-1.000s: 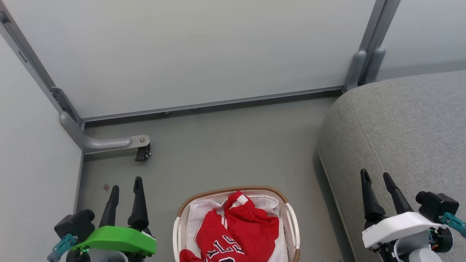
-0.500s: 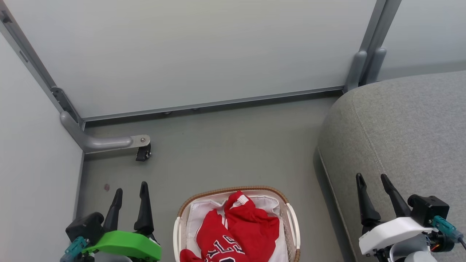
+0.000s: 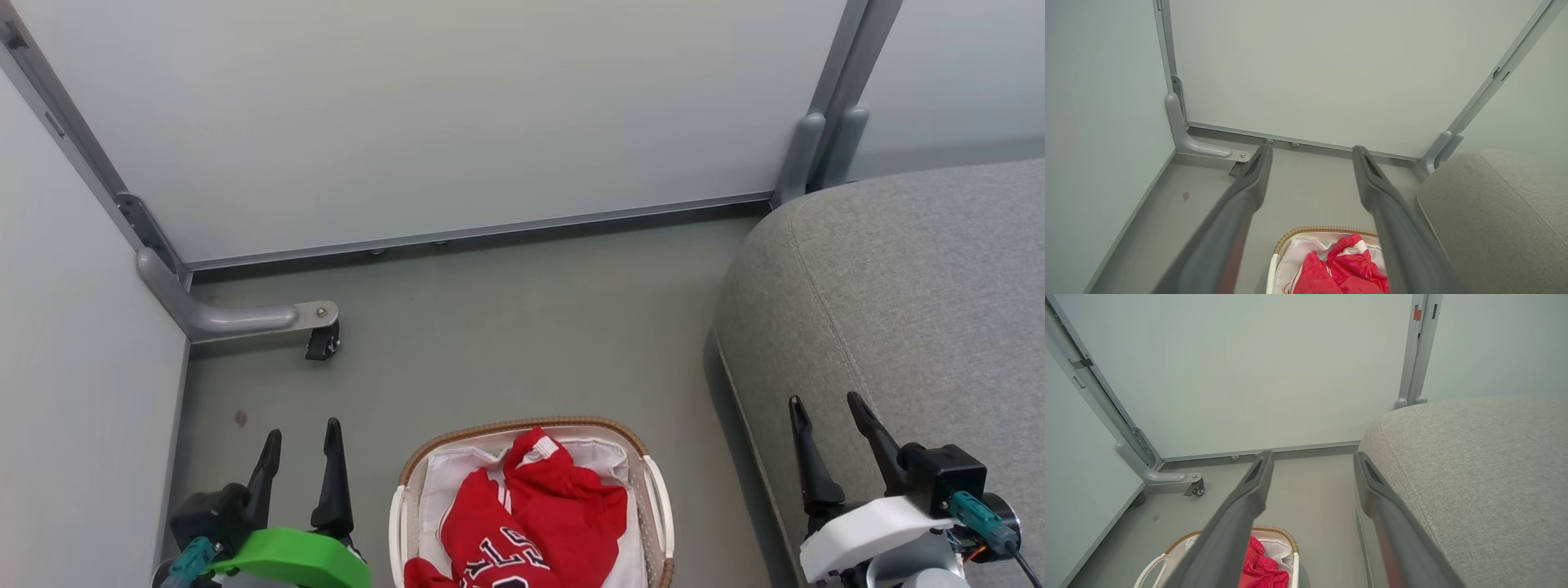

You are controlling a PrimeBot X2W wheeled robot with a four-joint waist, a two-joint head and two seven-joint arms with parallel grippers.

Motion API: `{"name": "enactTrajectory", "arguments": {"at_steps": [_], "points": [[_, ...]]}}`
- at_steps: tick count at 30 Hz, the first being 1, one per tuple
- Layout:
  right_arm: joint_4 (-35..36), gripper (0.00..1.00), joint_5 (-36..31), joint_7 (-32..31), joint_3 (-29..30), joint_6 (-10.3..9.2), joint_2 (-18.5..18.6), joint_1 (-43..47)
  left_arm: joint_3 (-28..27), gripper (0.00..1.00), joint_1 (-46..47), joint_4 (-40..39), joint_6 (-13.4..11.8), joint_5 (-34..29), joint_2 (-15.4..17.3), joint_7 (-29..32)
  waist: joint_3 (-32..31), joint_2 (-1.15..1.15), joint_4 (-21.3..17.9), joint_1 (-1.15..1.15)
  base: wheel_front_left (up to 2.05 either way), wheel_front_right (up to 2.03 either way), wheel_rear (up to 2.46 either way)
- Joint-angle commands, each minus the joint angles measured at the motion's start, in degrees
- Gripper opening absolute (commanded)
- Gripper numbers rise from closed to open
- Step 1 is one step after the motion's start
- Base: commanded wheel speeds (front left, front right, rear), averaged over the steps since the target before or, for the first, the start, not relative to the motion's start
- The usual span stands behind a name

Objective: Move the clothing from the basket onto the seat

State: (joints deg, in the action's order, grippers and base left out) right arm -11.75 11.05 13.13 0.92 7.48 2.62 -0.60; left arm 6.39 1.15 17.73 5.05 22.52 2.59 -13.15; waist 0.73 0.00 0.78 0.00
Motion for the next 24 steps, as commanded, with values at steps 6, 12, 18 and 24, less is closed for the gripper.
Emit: {"name": "enactTrajectory", "arguments": {"at_steps": [6, 12, 18, 24], "points": [[-0.1, 1.00, -3.5, 1.1, -0.1, 0.02, 0.4, 0.7, 0.4, 1.00, -0.7, 0.5, -0.1, -2.6, 0.4, -1.1, 0.1, 0.00, 0.0, 0.00, 0.00, 0.00, 0.00], [0.1, 1.00, -5.9, 1.7, -0.3, 0.02, 0.4, 0.9, 0.7, 1.00, -0.9, 1.0, 0.0, -4.4, 0.5, -1.7, 0.2, 0.00, 0.0, 0.00, 0.00, 0.00, 0.00], [0.3, 1.00, -8.1, 2.2, -0.4, 0.02, 0.4, 1.0, 1.1, 1.00, -0.9, 1.4, -0.1, -6.0, 0.5, -2.2, 0.3, 0.00, 0.0, 0.00, 0.00, 0.00, 0.00], [0.2, 1.00, -7.8, 2.1, -0.3, 0.02, 0.4, 0.9, 1.1, 1.00, -0.7, 1.7, 0.0, -5.7, 0.5, -2.0, 0.3, 0.00, 0.0, 0.00, 0.00, 0.00, 0.00]]}}
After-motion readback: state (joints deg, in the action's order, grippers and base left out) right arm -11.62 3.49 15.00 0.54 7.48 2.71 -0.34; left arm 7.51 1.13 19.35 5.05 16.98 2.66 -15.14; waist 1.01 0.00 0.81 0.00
